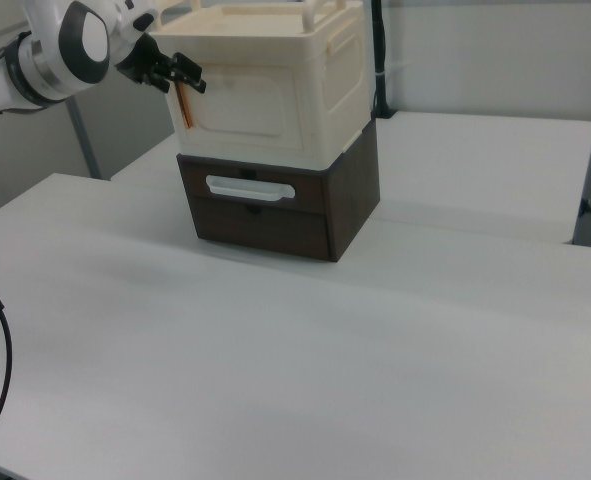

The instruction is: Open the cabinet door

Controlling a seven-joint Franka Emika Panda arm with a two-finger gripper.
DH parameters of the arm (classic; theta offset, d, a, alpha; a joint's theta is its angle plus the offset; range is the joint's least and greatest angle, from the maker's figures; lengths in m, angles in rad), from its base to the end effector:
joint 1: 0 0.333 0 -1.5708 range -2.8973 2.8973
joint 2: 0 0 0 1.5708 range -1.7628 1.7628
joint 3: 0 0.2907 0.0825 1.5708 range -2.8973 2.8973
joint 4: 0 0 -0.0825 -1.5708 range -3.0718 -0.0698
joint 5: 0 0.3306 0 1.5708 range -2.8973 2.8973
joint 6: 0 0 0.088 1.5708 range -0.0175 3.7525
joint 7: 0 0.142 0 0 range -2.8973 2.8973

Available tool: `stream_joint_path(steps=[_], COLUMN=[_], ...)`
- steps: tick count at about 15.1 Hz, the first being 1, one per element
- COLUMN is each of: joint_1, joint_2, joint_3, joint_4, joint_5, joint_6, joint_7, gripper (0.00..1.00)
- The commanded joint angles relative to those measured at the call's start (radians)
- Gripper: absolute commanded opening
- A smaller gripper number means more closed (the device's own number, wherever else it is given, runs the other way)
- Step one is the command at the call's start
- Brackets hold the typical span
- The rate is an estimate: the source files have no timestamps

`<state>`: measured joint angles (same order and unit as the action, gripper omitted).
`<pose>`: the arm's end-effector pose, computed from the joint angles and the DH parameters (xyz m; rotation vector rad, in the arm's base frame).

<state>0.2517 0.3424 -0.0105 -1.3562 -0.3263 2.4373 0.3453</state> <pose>0.6567 0.1546 0.5744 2.8357 0.0934 1.1759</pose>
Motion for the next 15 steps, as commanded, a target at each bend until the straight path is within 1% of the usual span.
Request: stream_joint_path(steps=[1, 6, 8, 12, 15], joint_1=[0.026, 0.043, 0.047, 0.047, 0.049], joint_2=[0.027, 0.047, 0.050, 0.066, 0.066], joint_3=[-0.006, -0.011, -0.011, -0.011, -0.009], joint_4=[0.012, 0.017, 0.017, 0.022, 0.022], joint_5=[-0.069, -0.115, -0.157, -0.221, -0.244], joint_6=[0.023, 0.041, 0.045, 0.074, 0.077], joint_7=[0.067, 0.150, 0.187, 0.274, 0.305], gripper=[0.81, 0.80, 0.72, 0.67, 0.61])
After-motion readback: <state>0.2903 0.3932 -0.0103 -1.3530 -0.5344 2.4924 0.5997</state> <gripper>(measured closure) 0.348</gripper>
